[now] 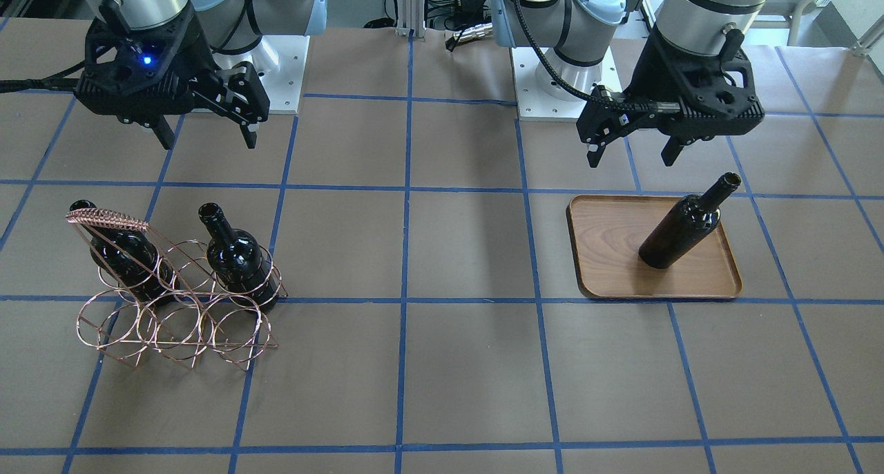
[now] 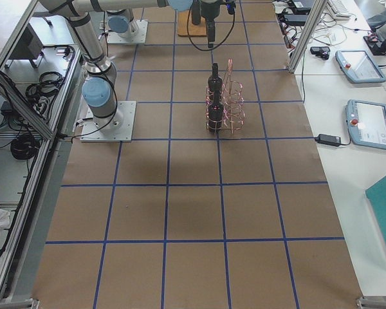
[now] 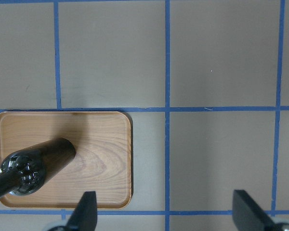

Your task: Take wine from basket and place on tray

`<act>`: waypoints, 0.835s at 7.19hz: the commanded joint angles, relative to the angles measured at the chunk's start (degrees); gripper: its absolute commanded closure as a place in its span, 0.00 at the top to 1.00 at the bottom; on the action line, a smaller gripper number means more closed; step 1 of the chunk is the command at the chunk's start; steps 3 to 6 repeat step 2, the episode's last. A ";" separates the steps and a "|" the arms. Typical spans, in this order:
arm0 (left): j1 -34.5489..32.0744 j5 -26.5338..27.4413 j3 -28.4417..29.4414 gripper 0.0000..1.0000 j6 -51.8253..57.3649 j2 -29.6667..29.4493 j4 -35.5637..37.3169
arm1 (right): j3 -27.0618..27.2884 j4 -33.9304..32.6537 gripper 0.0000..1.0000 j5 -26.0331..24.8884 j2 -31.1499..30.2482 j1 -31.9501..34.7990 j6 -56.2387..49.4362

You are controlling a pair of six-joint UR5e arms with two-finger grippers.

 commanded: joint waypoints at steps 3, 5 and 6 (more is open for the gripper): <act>-0.04 0.14 -0.83 1.00 0.31 0.22 -0.38 | 0.00 0.00 1.00 0.00 -0.09 -0.05 -0.02; -0.04 0.14 -0.83 1.00 0.31 0.22 -0.38 | 0.00 0.00 1.00 0.00 -0.09 -0.05 -0.02; -0.04 0.14 -0.83 1.00 0.31 0.22 -0.38 | 0.00 0.00 1.00 0.00 -0.09 -0.05 -0.02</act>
